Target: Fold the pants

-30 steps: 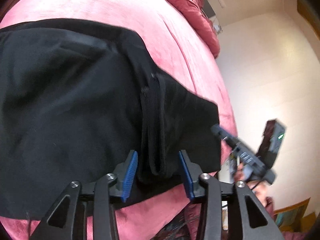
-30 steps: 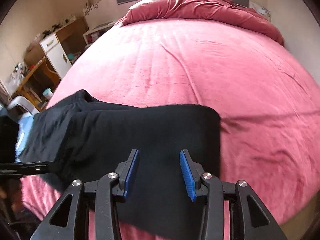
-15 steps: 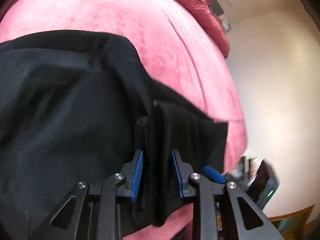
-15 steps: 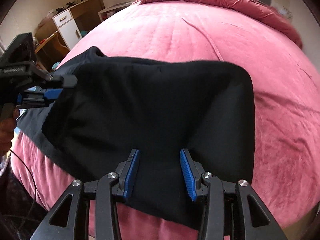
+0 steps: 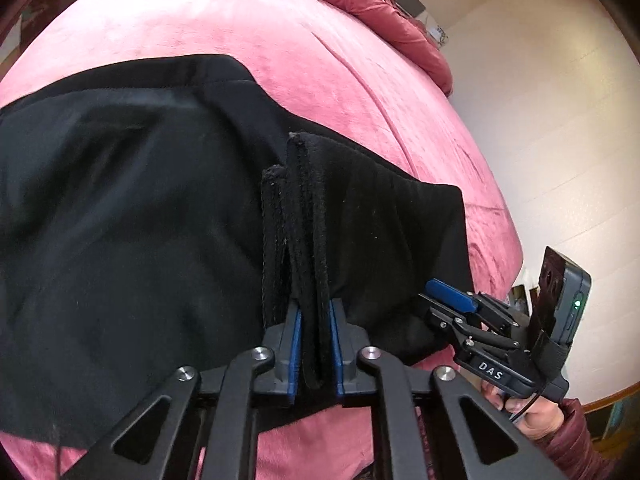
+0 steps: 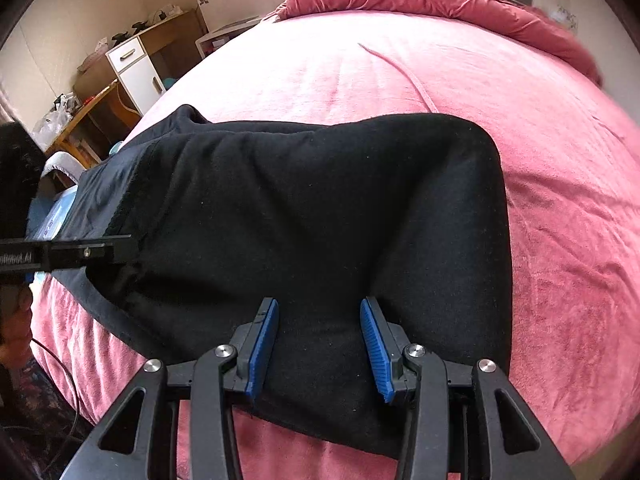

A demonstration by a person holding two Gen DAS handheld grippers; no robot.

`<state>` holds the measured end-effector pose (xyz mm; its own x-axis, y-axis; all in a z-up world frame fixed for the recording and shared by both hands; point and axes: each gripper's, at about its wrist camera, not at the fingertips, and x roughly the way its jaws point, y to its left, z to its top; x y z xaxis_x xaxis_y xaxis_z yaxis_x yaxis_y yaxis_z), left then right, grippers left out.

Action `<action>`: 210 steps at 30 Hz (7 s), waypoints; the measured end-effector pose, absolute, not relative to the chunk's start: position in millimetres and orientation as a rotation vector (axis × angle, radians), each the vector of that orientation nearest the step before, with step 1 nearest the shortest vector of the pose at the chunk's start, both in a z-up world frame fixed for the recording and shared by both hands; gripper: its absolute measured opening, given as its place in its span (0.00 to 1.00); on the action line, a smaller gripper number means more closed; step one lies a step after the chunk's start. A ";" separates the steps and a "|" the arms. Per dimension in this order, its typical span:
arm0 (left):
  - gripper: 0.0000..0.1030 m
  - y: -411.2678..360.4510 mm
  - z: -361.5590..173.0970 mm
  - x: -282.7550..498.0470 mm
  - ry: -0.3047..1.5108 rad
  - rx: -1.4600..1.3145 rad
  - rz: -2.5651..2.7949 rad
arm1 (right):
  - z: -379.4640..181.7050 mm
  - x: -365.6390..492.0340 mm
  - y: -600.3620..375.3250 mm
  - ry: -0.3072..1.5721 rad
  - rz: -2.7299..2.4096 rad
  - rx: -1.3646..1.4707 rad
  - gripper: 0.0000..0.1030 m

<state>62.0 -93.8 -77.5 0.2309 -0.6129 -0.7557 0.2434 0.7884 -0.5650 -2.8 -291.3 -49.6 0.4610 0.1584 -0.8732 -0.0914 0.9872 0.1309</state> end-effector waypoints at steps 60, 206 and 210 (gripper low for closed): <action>0.29 198.5 -80.1 -38.3 1.141 -0.935 0.082 | -59.6 30.7 -186.5 1.024 0.256 0.047 0.56; 0.30 -45.6 -21.0 43.3 1.027 -0.264 -0.852 | -53.8 -77.1 -369.7 1.066 0.034 0.818 0.00; 0.30 -47.3 -19.6 42.9 1.027 -0.246 -0.851 | -44.7 -78.2 -375.5 1.019 0.067 0.839 0.05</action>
